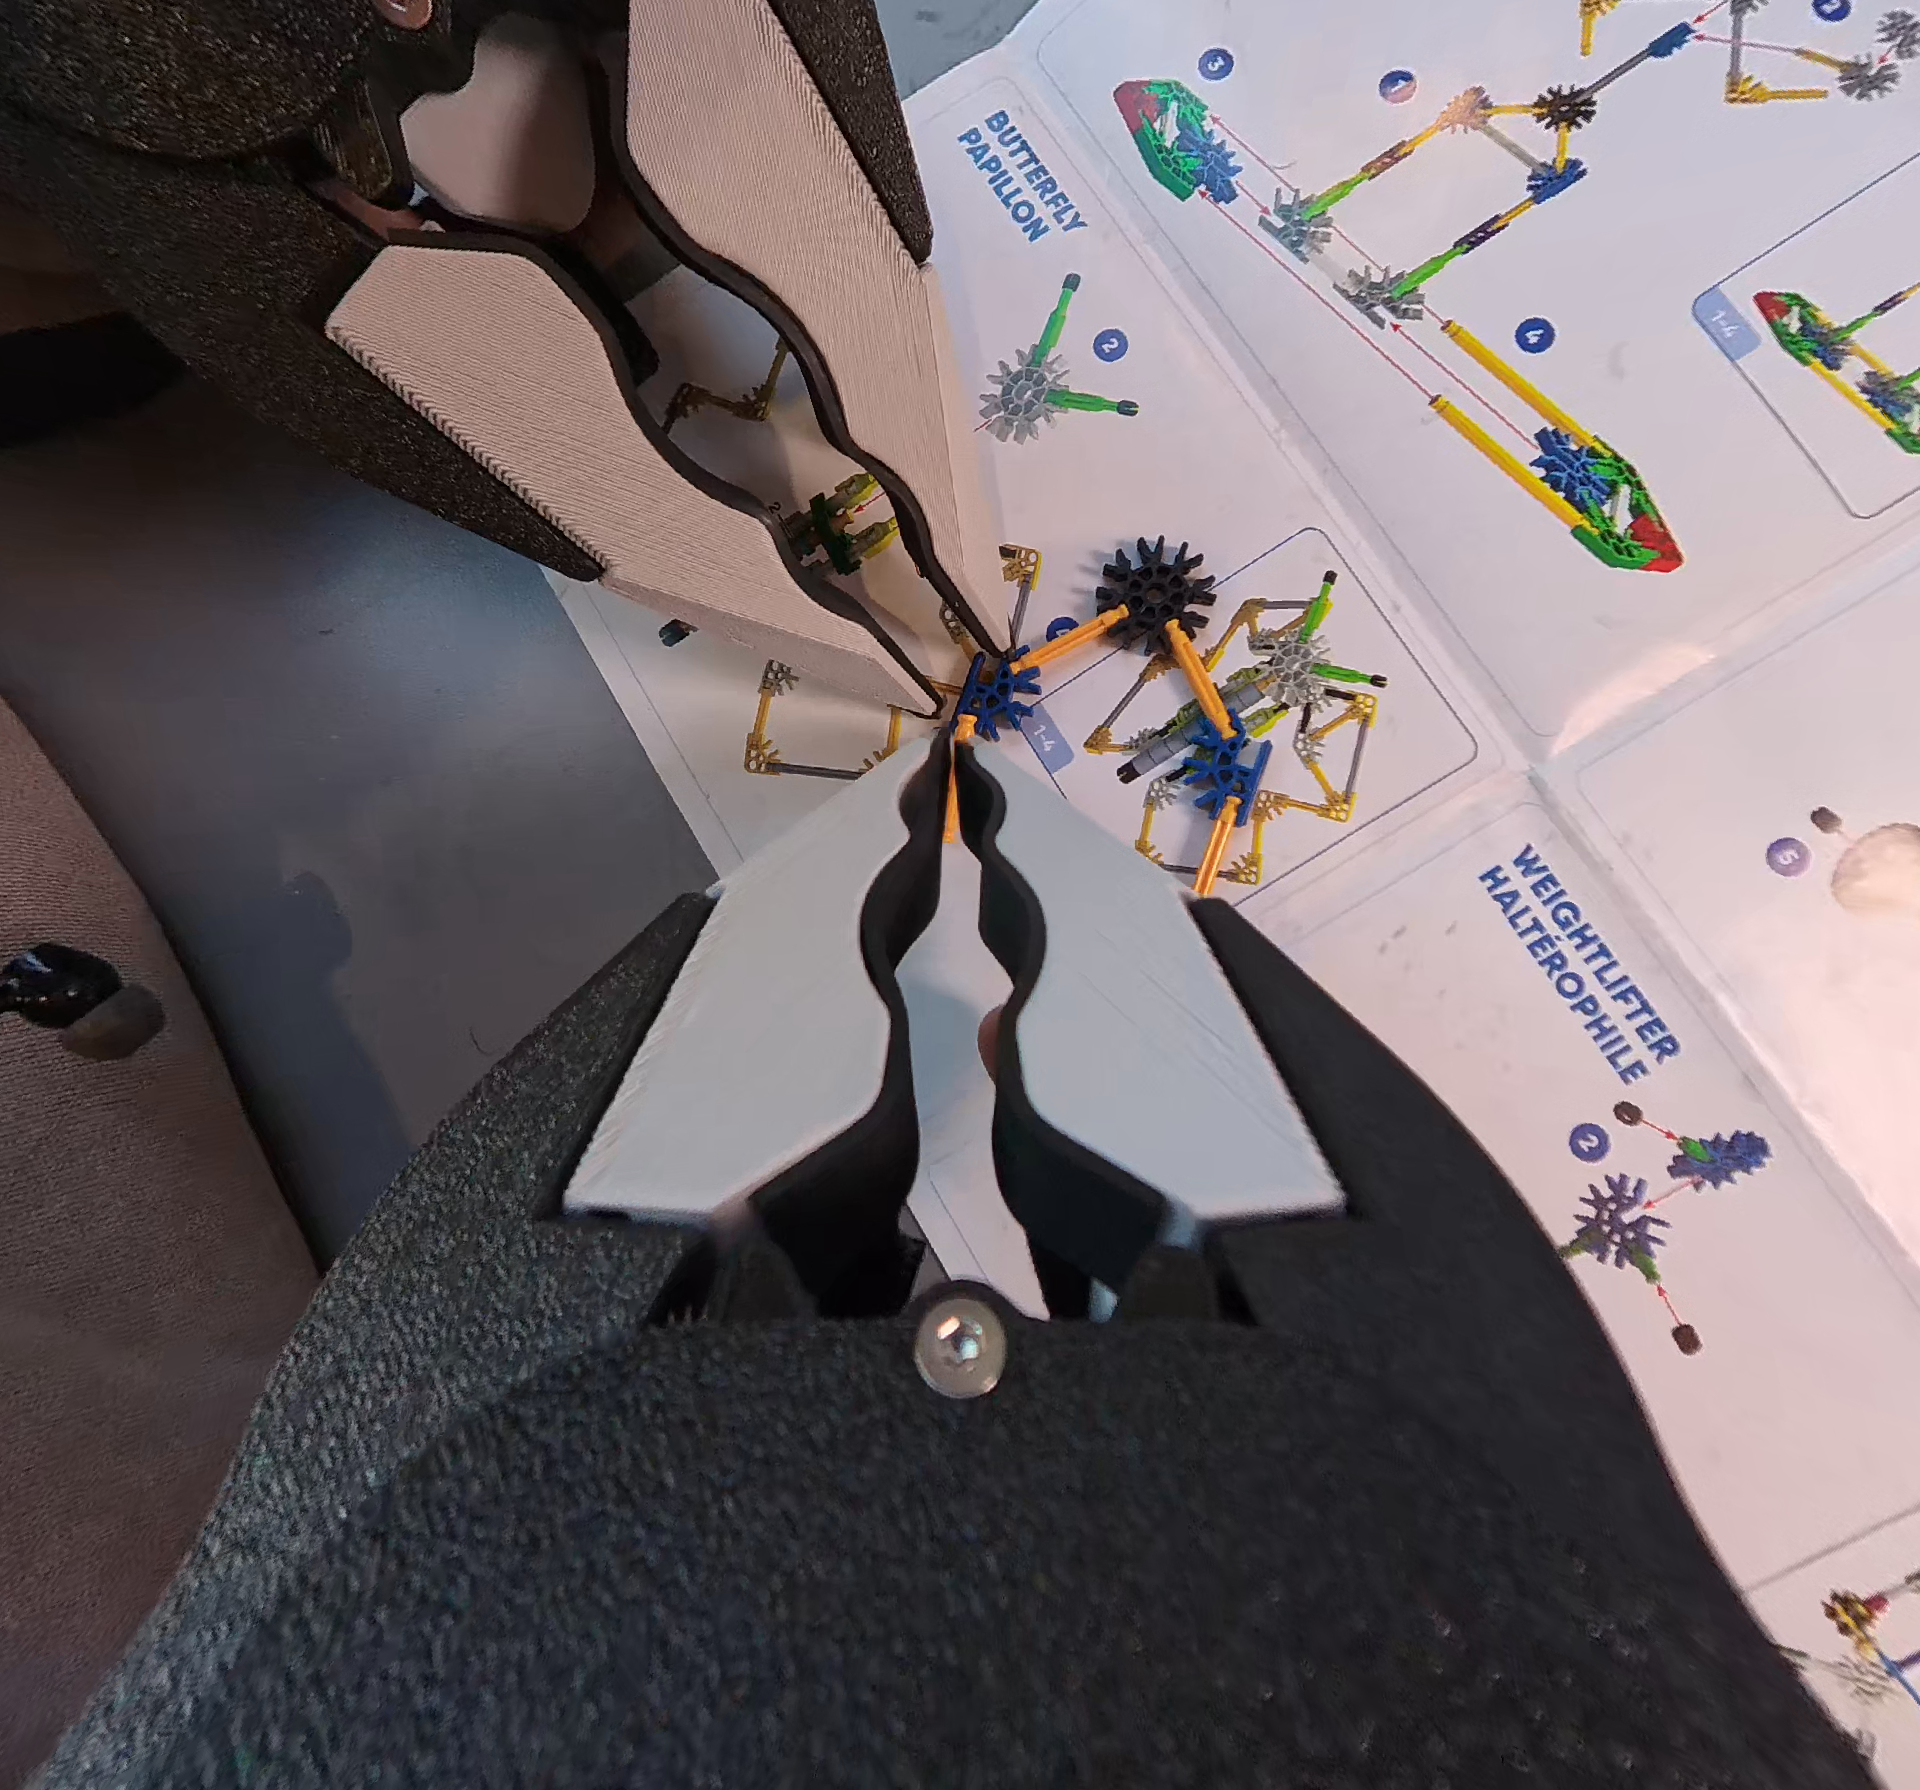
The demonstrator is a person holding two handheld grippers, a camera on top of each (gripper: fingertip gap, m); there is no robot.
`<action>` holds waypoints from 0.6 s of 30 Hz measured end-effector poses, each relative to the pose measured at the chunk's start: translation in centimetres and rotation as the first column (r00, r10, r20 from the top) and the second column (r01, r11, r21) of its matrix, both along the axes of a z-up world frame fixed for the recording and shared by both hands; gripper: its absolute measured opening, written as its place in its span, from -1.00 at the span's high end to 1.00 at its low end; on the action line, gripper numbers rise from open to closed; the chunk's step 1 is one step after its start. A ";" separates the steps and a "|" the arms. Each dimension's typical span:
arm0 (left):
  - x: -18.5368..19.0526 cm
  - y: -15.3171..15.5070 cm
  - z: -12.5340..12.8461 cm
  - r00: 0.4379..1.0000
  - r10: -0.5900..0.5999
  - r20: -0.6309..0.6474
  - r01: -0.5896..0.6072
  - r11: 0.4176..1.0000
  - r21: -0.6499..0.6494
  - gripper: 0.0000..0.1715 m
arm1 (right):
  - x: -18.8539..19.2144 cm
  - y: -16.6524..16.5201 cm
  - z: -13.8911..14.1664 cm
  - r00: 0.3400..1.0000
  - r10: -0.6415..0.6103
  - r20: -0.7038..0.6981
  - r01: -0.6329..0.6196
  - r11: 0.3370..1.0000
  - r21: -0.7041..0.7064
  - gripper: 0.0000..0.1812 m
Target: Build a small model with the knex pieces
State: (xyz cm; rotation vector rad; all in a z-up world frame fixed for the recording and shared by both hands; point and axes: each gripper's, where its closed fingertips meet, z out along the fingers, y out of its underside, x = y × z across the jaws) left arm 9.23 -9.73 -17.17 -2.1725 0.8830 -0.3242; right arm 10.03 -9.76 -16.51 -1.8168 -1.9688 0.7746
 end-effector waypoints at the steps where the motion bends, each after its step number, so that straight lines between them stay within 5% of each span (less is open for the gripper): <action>1: 0.0 0.0 0.0 1.000 0.000 0.000 0.000 1.000 0.000 0.85 | -0.1 0.0 0.0 1.000 0.001 0.000 -0.001 1.000 0.001 1.00; 10: 0.1 0.0 0.0 1.000 0.002 0.005 -0.002 1.000 -0.006 0.86 | -0.3 0.0 -0.4 0.999 0.017 0.043 -0.018 1.000 0.020 1.00; 18: 0.1 -0.1 0.0 0.999 0.010 0.044 -0.009 1.000 -0.026 0.86 | -0.3 0.0 -0.6 0.967 0.146 0.208 -0.171 0.979 0.111 1.00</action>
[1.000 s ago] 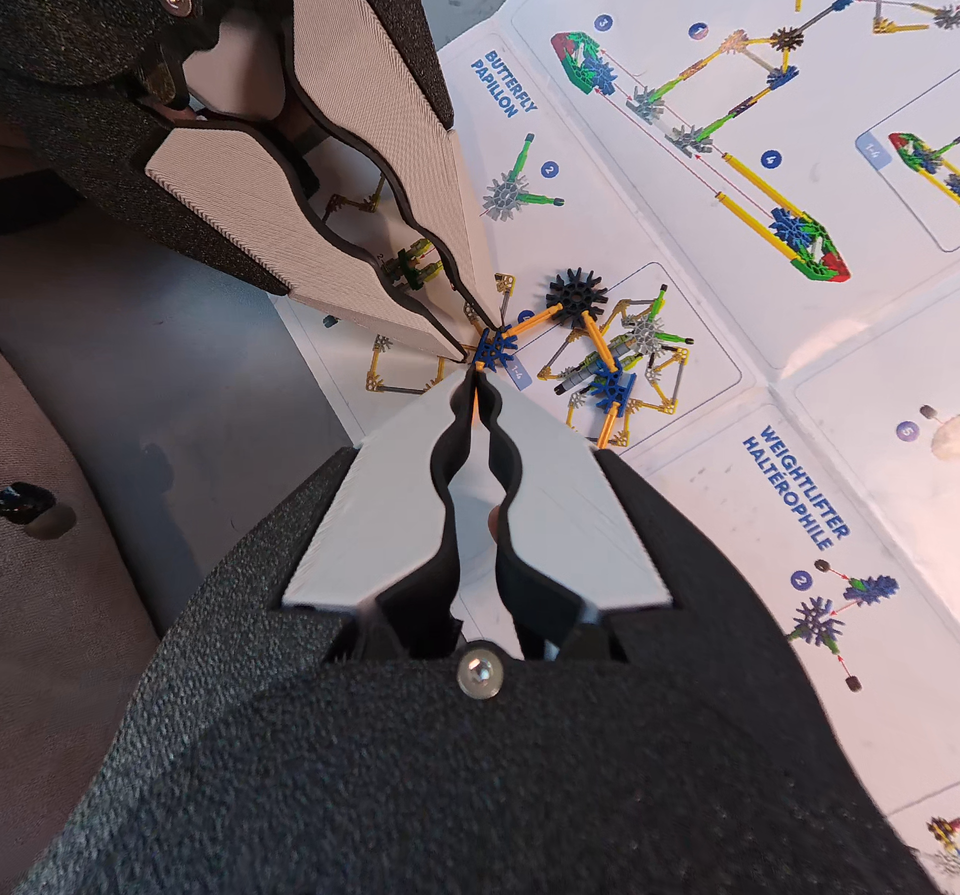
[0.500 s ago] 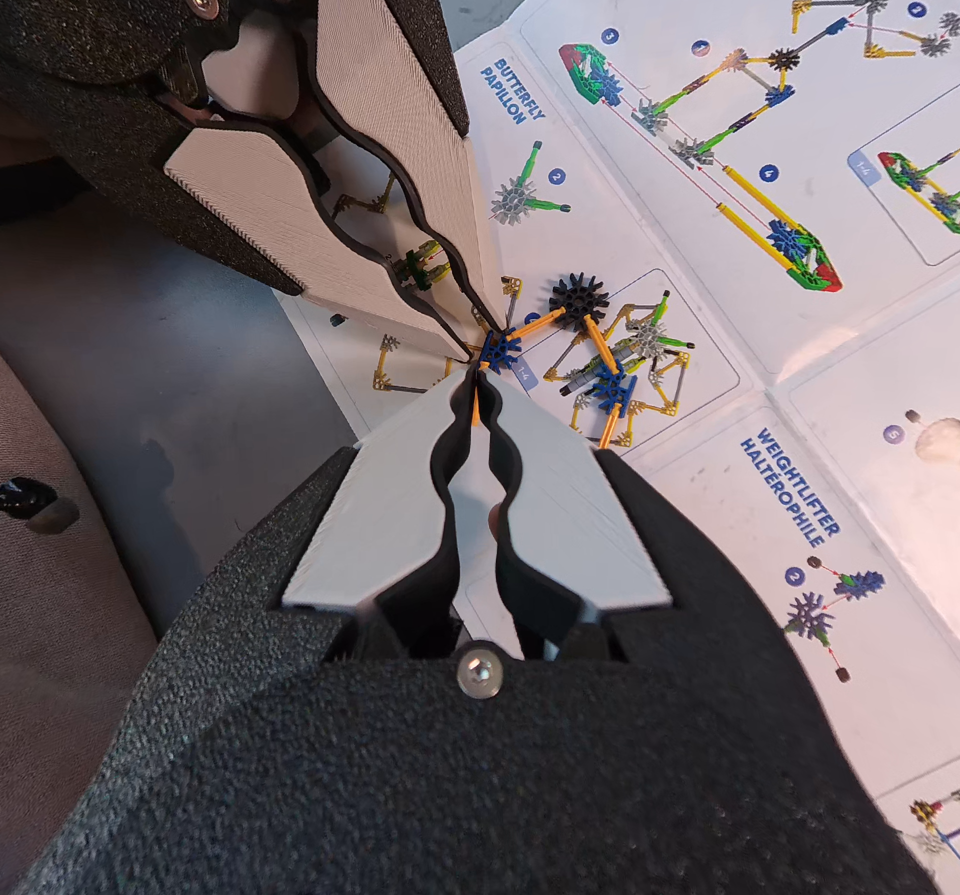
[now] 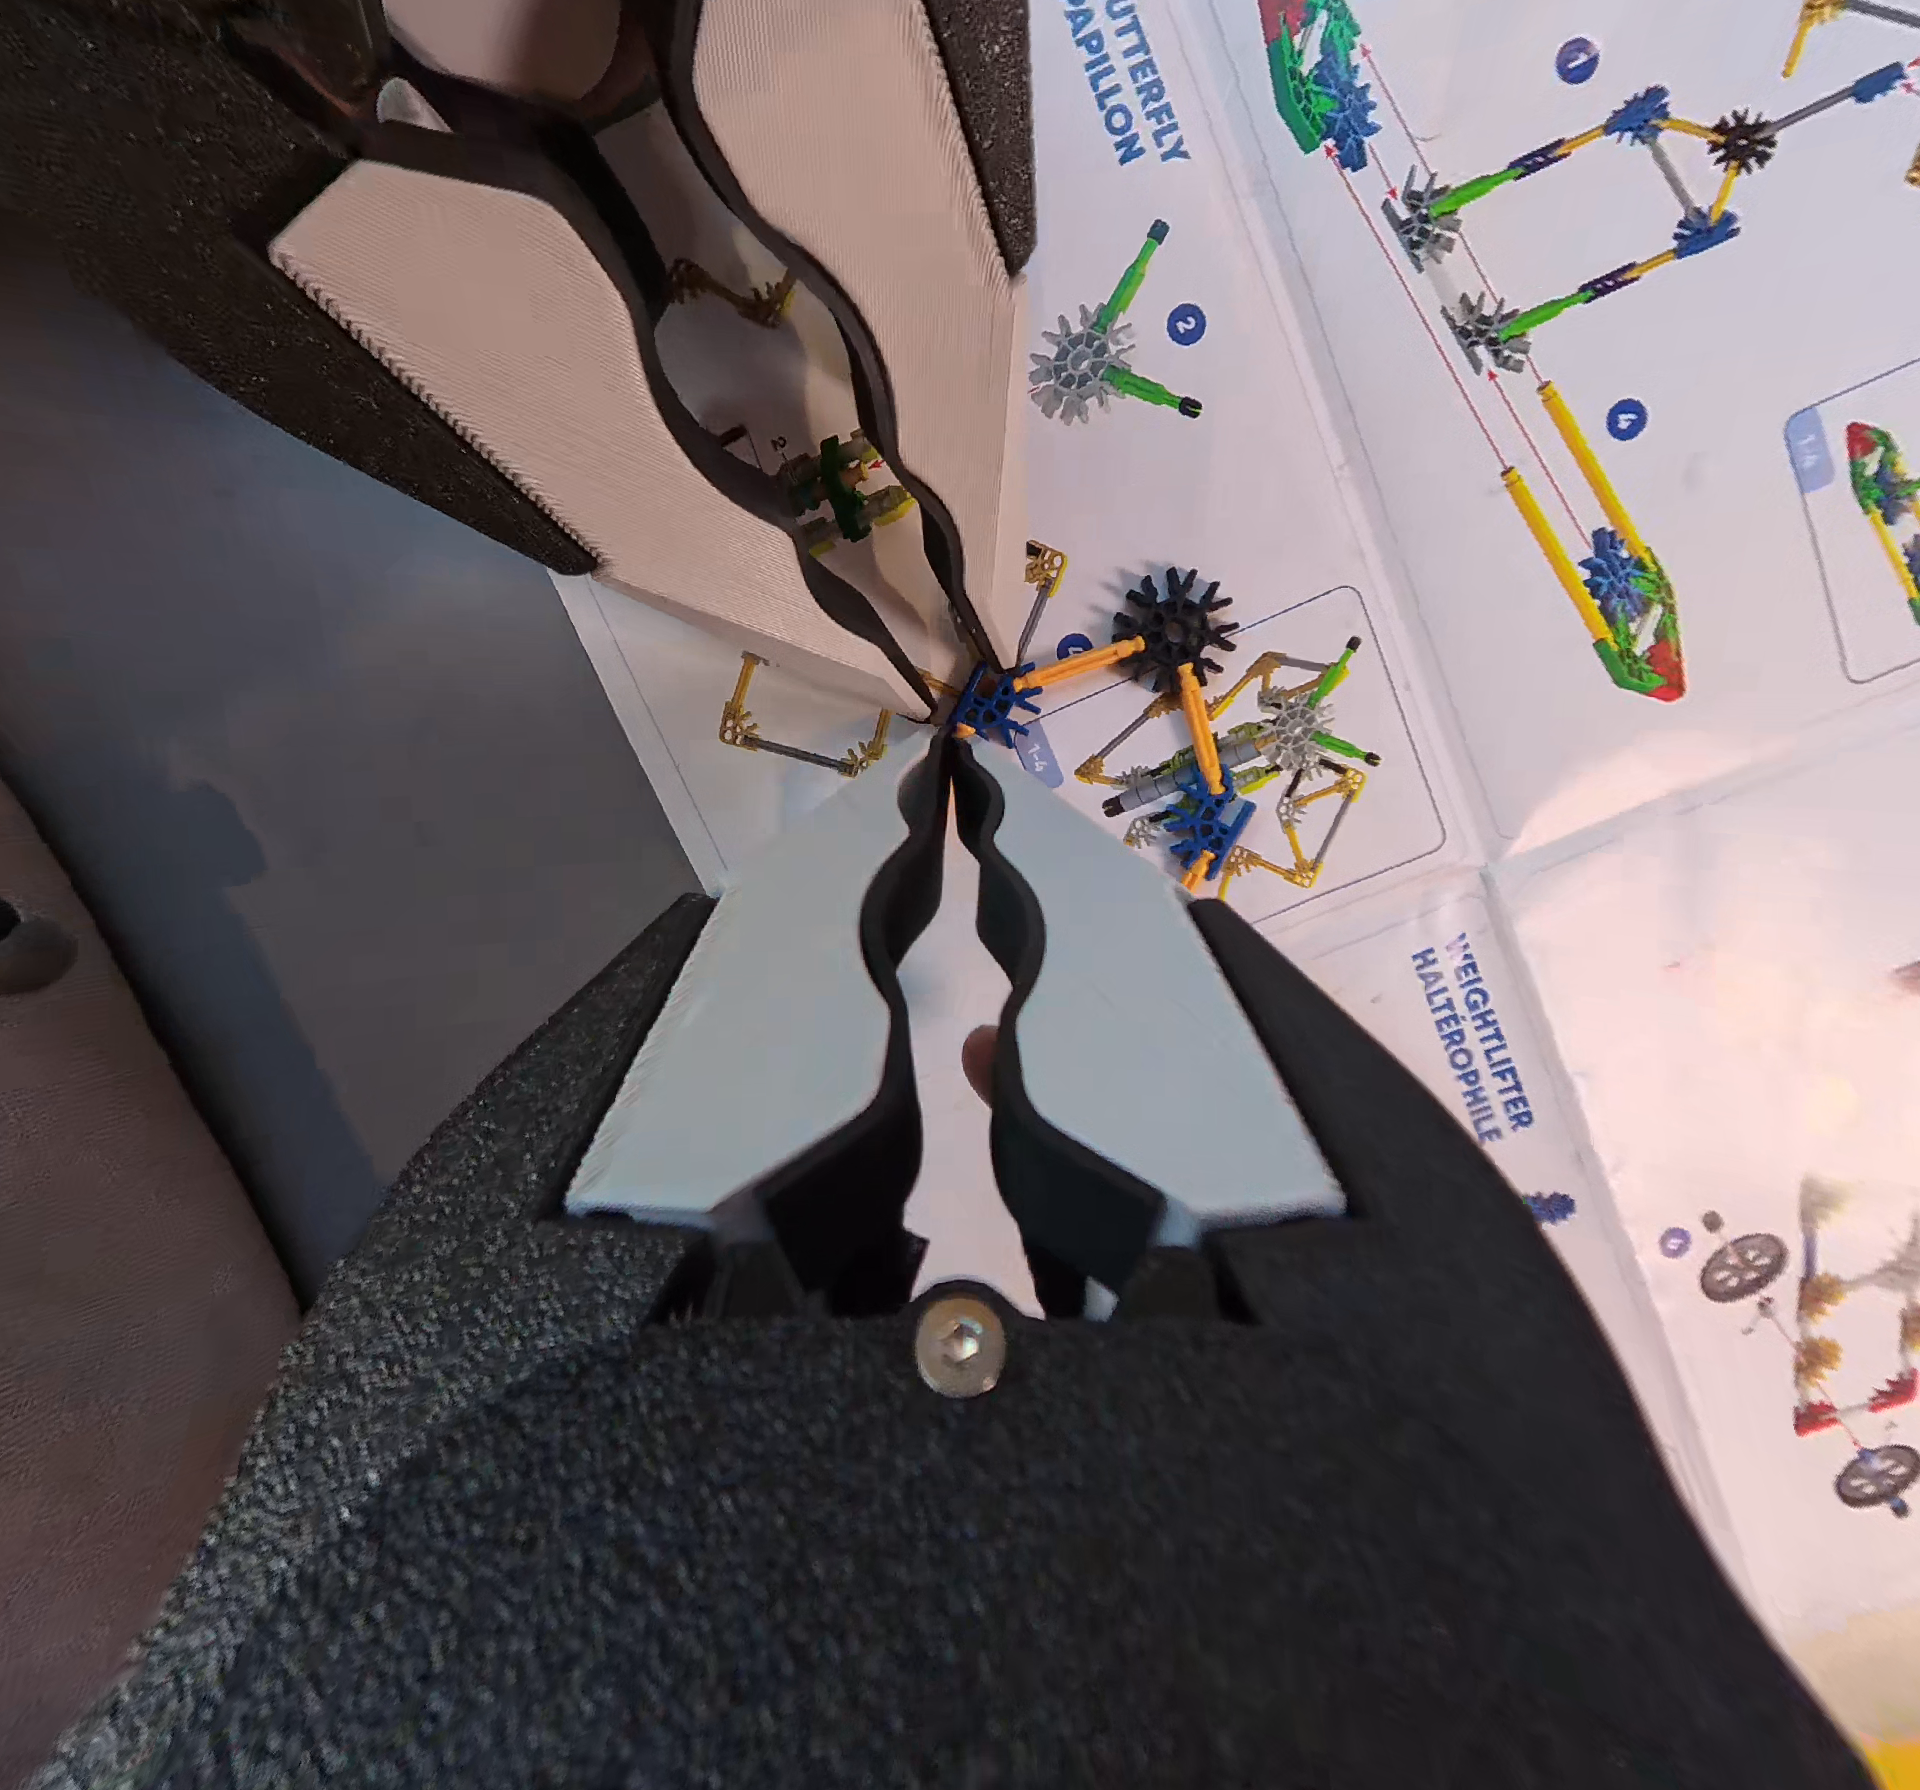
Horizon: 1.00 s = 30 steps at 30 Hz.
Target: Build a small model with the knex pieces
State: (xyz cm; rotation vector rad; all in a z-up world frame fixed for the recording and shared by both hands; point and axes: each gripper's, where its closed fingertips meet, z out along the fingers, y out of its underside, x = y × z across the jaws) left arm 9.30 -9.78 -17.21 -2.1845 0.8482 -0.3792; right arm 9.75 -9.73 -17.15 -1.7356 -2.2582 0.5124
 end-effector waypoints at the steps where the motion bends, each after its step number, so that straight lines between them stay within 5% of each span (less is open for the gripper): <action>1: 0.0 0.0 0.0 1.000 0.000 -0.001 0.000 1.000 0.001 0.86 | 0.0 0.0 0.0 1.000 0.019 0.018 -0.020 1.000 0.015 1.00; 11: 0.0 -0.1 0.0 1.000 -0.003 0.003 0.003 1.000 0.000 0.85 | 0.0 -0.2 -0.1 0.971 0.222 0.092 -0.222 0.975 -0.009 1.00; 22: 0.0 -0.1 0.0 1.000 -0.009 0.009 0.009 1.000 0.004 0.85 | 0.8 1.6 3.9 0.932 0.107 -0.347 -0.147 0.985 -0.093 0.80; 30: -0.1 0.0 0.7 1.000 -0.007 -0.002 0.007 0.999 0.040 0.83 | 2.9 4.8 0.9 0.963 0.019 -0.269 -0.042 0.996 -0.081 0.72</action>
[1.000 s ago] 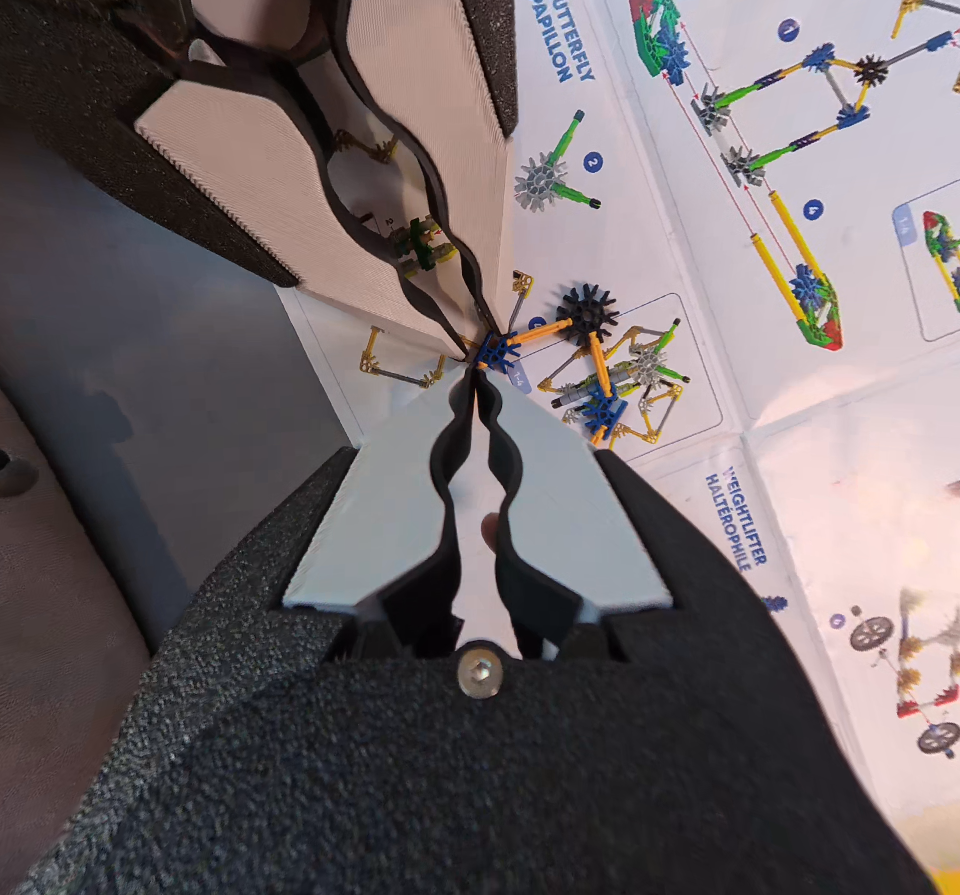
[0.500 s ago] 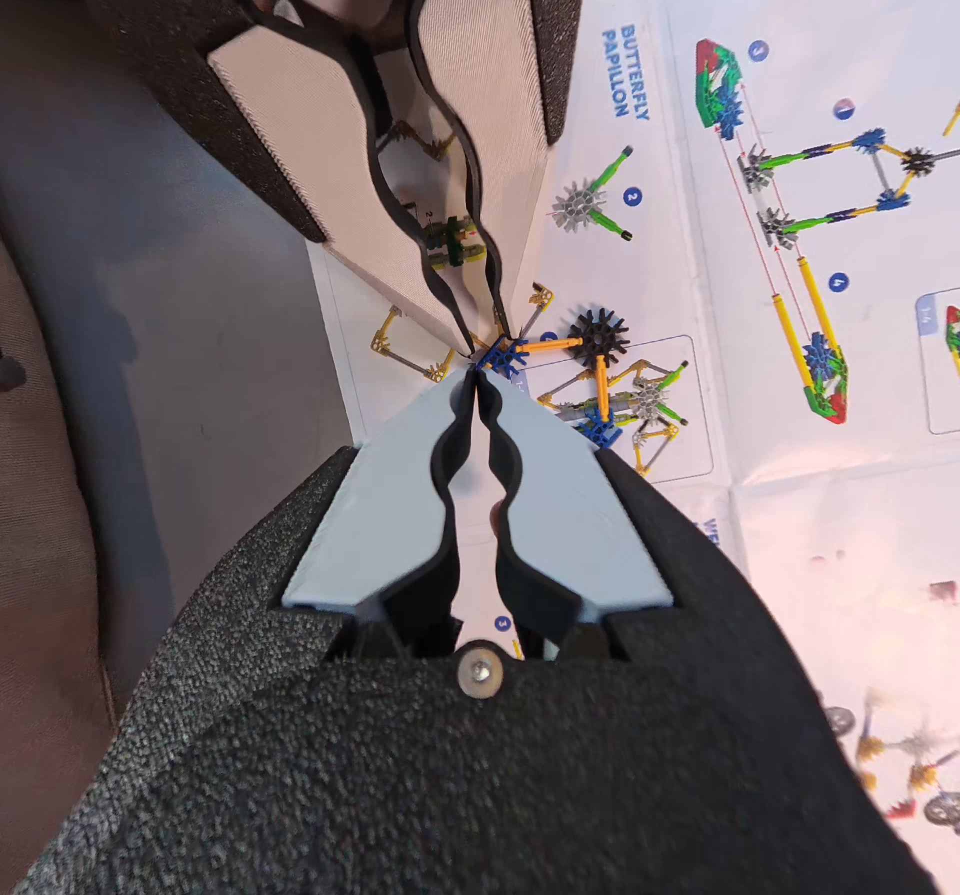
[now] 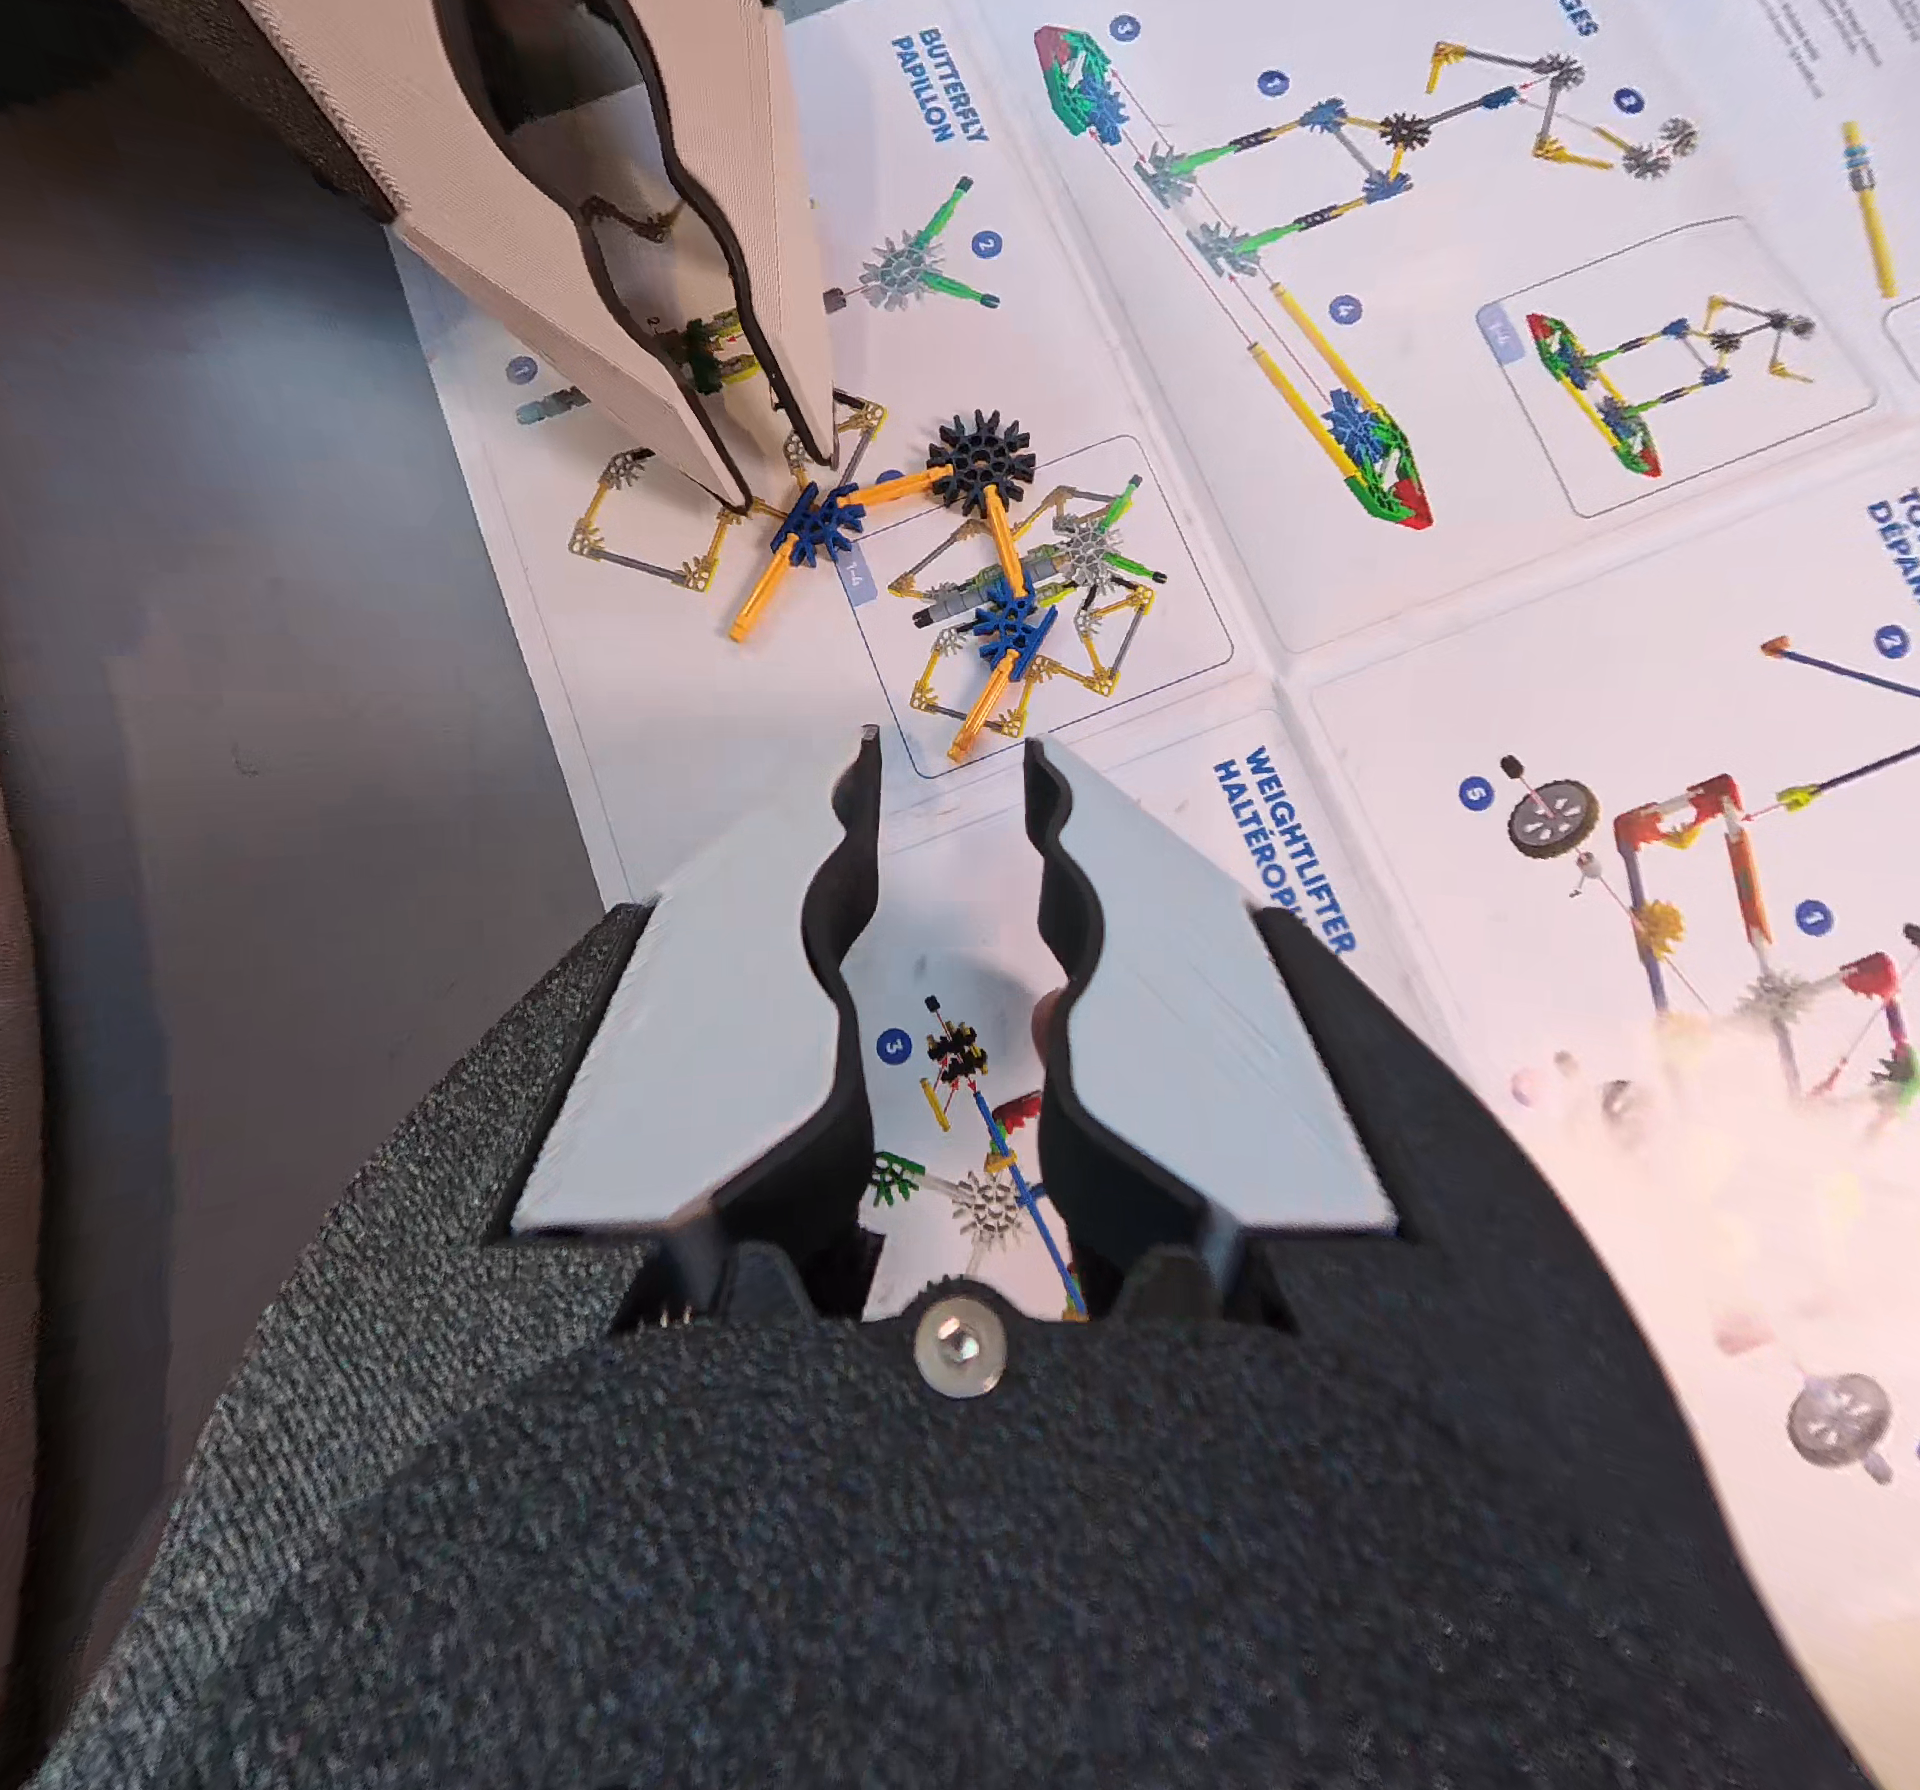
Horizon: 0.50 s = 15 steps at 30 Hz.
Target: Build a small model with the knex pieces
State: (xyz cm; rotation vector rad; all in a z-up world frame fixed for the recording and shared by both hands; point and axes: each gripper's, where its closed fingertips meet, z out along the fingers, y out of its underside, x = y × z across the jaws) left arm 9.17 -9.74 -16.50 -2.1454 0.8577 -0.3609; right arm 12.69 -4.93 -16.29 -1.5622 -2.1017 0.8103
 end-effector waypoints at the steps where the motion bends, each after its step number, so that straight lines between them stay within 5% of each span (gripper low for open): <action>1: 0.0 0.0 0.2 1.000 0.000 -0.002 0.000 1.000 0.006 0.82 | -0.1 0.1 -0.2 1.000 -0.005 0.005 0.005 1.000 0.007 0.76; 7: 0.0 0.3 -0.6 1.000 0.015 -0.012 -0.015 1.000 -0.004 0.80 | -0.4 0.3 -0.8 0.997 -0.049 0.051 0.048 0.999 0.024 0.97; 15: -0.9 1.0 -0.7 0.998 0.054 -0.028 -0.054 0.998 0.016 0.81 | 0.6 -1.6 -0.7 0.997 -0.025 0.071 0.023 0.999 0.022 0.99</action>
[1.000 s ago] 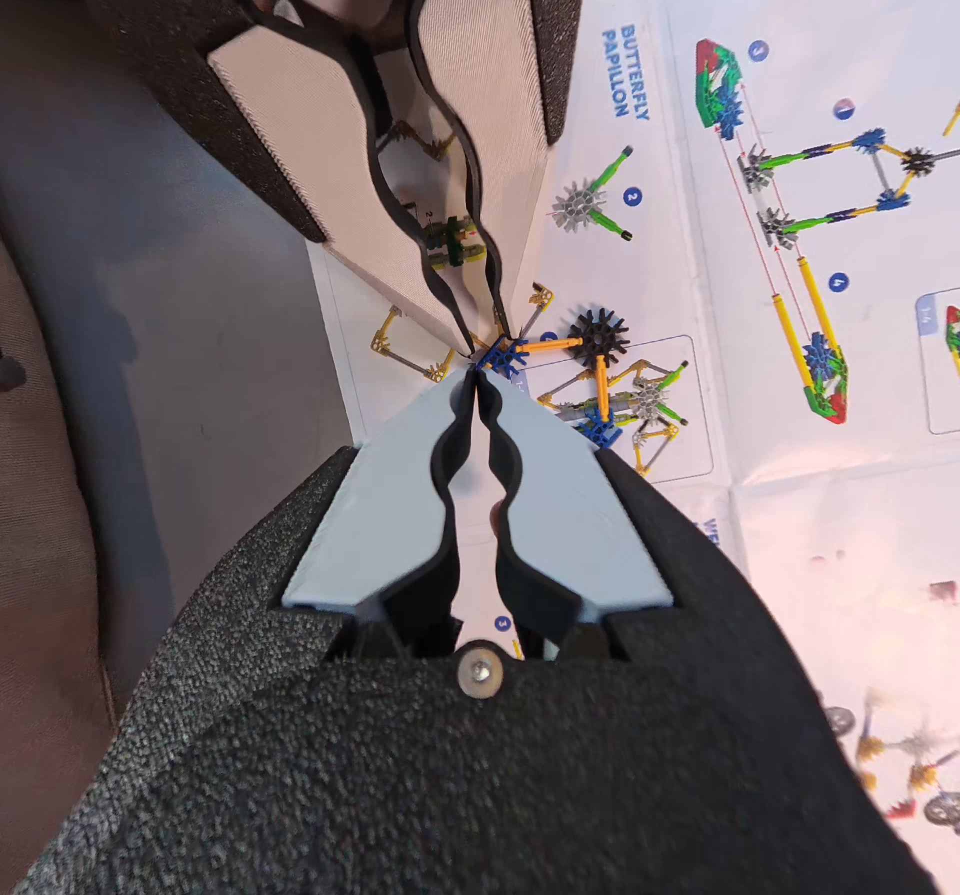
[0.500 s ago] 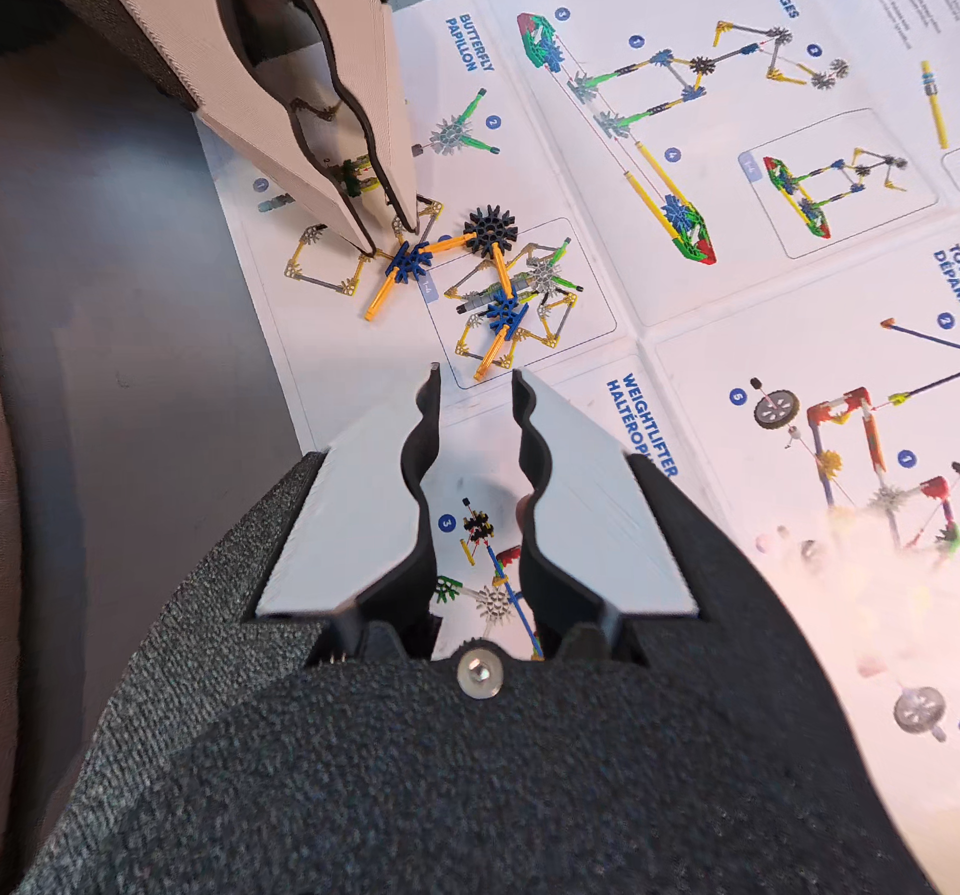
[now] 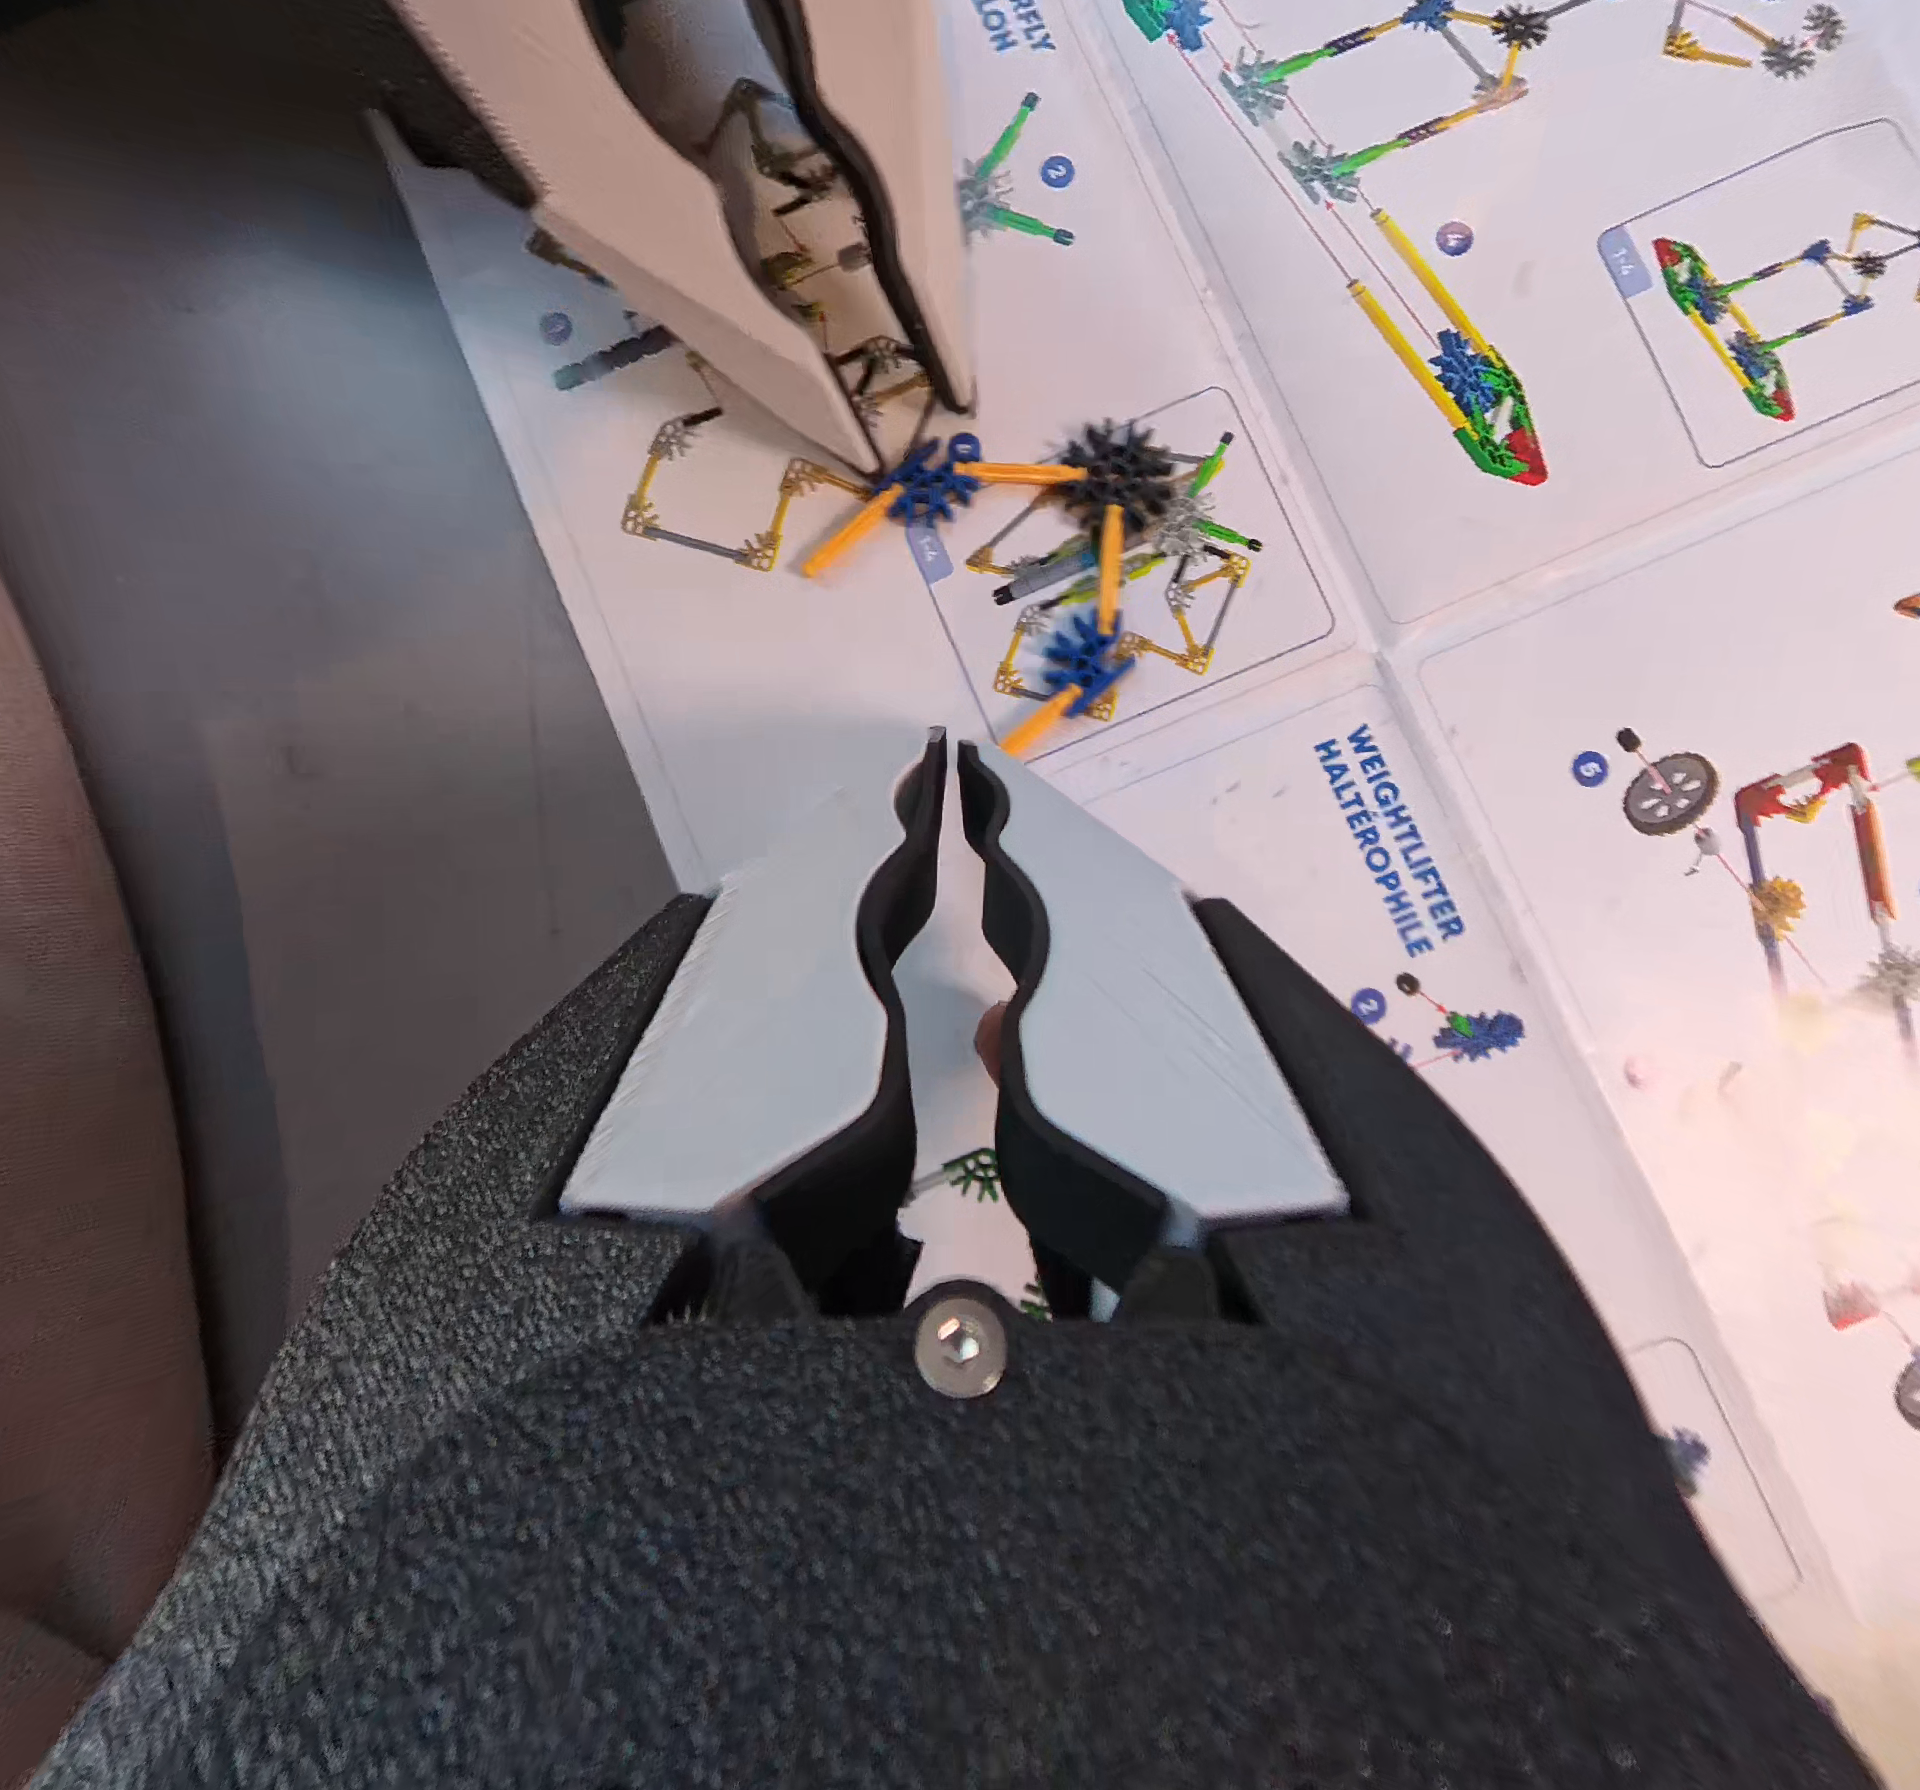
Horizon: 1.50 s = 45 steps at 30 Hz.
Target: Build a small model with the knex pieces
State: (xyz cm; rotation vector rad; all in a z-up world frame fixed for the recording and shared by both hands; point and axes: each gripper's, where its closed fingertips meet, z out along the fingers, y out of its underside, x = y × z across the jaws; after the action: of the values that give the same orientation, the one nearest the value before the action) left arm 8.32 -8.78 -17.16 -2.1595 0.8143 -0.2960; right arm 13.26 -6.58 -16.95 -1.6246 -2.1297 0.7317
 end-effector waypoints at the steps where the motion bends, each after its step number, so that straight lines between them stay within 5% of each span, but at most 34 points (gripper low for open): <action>1: -0.4 0.2 0.0 1.000 0.017 -0.004 -0.017 1.000 0.004 0.82 | 0.0 -0.6 0.1 1.000 0.018 -0.005 -0.018 1.000 -0.025 0.97; 11: -0.9 0.4 0.5 0.997 0.043 0.063 -0.043 0.999 -0.003 0.76 | -0.7 2.5 0.9 0.995 0.041 -0.089 -0.045 0.998 -0.038 0.80; 23: -1.6 0.9 0.1 0.997 0.073 0.007 -0.073 0.997 0.013 0.76 | -1.1 0.8 0.5 0.990 0.099 -0.105 -0.108 0.991 -0.078 0.96; 33: -10.0 5.0 2.0 0.867 0.487 0.108 -0.495 0.867 0.058 0.88 | -3.0 5.0 4.0 0.932 -0.196 -0.306 0.086 0.937 -0.338 0.92; 45: -10.6 6.1 0.4 0.865 0.497 0.060 -0.498 0.867 0.002 1.00 | -2.7 6.8 4.1 0.907 -0.302 -0.293 0.161 0.892 -0.422 0.89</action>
State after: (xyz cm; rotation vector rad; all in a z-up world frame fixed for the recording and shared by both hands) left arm -2.23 -2.73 -16.75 -2.2439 0.2005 -0.0806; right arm 10.54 0.21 -12.90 -1.7408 -1.5662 1.3172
